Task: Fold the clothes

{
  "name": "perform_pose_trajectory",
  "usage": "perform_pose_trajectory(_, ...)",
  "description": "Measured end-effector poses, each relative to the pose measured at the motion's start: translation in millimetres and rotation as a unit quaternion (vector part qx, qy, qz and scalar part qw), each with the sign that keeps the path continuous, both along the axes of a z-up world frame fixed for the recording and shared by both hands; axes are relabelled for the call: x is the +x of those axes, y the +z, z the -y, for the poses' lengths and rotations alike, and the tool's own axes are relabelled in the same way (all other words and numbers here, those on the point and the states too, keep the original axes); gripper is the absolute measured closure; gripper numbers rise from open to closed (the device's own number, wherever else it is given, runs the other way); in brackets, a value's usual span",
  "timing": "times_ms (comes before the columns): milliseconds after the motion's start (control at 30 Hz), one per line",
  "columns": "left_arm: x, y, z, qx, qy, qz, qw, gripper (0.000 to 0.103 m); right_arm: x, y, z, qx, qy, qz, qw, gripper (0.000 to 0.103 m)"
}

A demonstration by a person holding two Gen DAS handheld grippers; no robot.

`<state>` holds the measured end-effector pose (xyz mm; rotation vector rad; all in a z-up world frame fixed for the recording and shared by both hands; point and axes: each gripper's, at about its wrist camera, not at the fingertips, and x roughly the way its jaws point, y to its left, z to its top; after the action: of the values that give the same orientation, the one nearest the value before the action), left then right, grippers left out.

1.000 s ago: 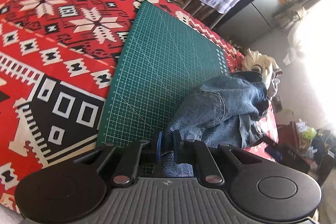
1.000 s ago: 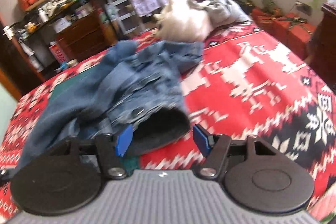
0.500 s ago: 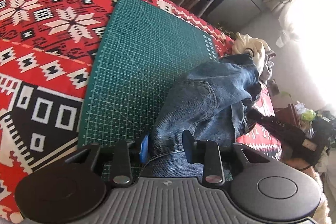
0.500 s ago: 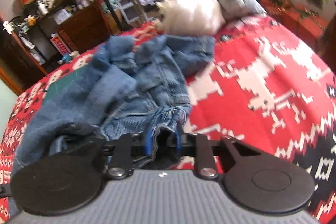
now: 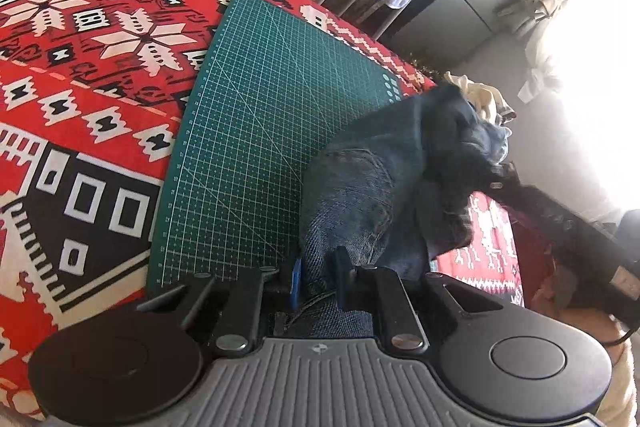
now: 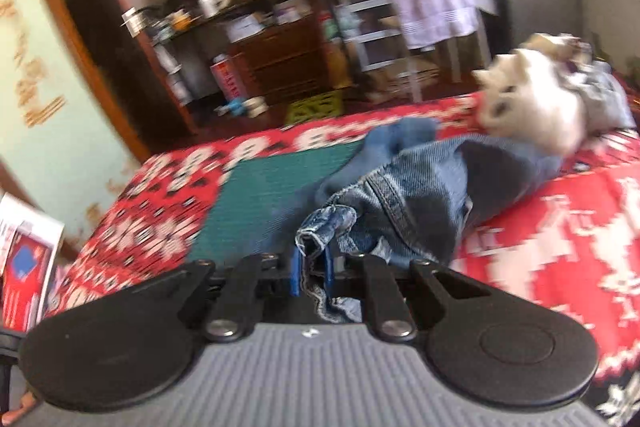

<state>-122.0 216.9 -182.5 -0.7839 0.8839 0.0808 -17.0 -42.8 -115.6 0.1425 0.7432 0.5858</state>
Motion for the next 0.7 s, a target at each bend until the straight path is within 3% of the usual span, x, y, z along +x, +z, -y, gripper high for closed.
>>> perform_pose_trajectory(333, -28.3, -7.5, -3.5, -0.035, 0.007, -0.006, 0.9994, 0.087, -65.2, -16.7, -86.8, -0.042, 0.125, 0.014, 0.991, 0.090)
perform_pose_trajectory(567, -29.3, -9.9, -10.3, -0.059, 0.021, -0.006, 0.9980, 0.087, -91.9, -32.6, -98.6, -0.066, 0.179, 0.013, 0.981, 0.090)
perform_pose_trajectory(700, -27.7, -4.9, -12.2, -0.052, 0.024, -0.003, 0.9984, 0.083, -91.7, -36.4, -89.4, -0.068, 0.185, 0.008, 0.980, 0.090)
